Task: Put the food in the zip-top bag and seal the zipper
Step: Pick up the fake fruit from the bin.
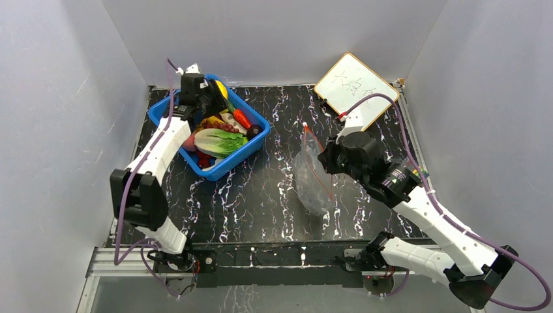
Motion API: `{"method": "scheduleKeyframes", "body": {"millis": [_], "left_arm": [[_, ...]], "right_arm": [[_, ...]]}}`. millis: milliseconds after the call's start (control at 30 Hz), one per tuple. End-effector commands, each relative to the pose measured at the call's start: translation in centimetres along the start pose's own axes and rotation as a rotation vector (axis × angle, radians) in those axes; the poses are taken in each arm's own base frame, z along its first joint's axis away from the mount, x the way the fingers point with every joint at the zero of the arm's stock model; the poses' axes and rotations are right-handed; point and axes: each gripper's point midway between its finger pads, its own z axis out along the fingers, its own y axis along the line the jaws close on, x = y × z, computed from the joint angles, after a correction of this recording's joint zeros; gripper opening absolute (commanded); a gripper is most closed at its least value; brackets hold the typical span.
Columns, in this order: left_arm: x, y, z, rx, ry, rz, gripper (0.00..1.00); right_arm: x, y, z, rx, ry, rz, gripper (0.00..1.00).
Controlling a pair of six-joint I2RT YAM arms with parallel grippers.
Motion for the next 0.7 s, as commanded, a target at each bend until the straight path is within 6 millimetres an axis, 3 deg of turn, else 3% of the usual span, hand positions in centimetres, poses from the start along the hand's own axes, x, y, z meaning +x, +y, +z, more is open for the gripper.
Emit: {"method": "scheduleKeyframes", "body": {"millis": [0,133,300,533,667], "left_arm": [[2.8,-1.4,-4.4,0.143,0.134,0.068,0.37],[5.7,-2.9,-7.3,0.269,0.263,0.053,0.35],[9.3,-4.2,-10.9,0.436,0.433,0.063,0.33],[14.0,-5.8,-16.6,0.692,0.591,-0.012,0.27],[15.0,-6.5,-19.7,0.784,0.637,-0.024,0.24]], "right_arm": [[-5.1,-1.8,-1.5,0.133,-0.148,-0.083,0.00],[-6.1,-3.3,-1.6,0.232,-0.153,-0.139,0.00],[-4.9,-4.5,0.2,0.318,-0.082,-0.179,0.00],[-2.2,-1.2,4.6,0.132,-0.051,-0.096,0.00],[-0.8,0.7,6.5,0.030,-0.024,-0.047,0.00]]}}
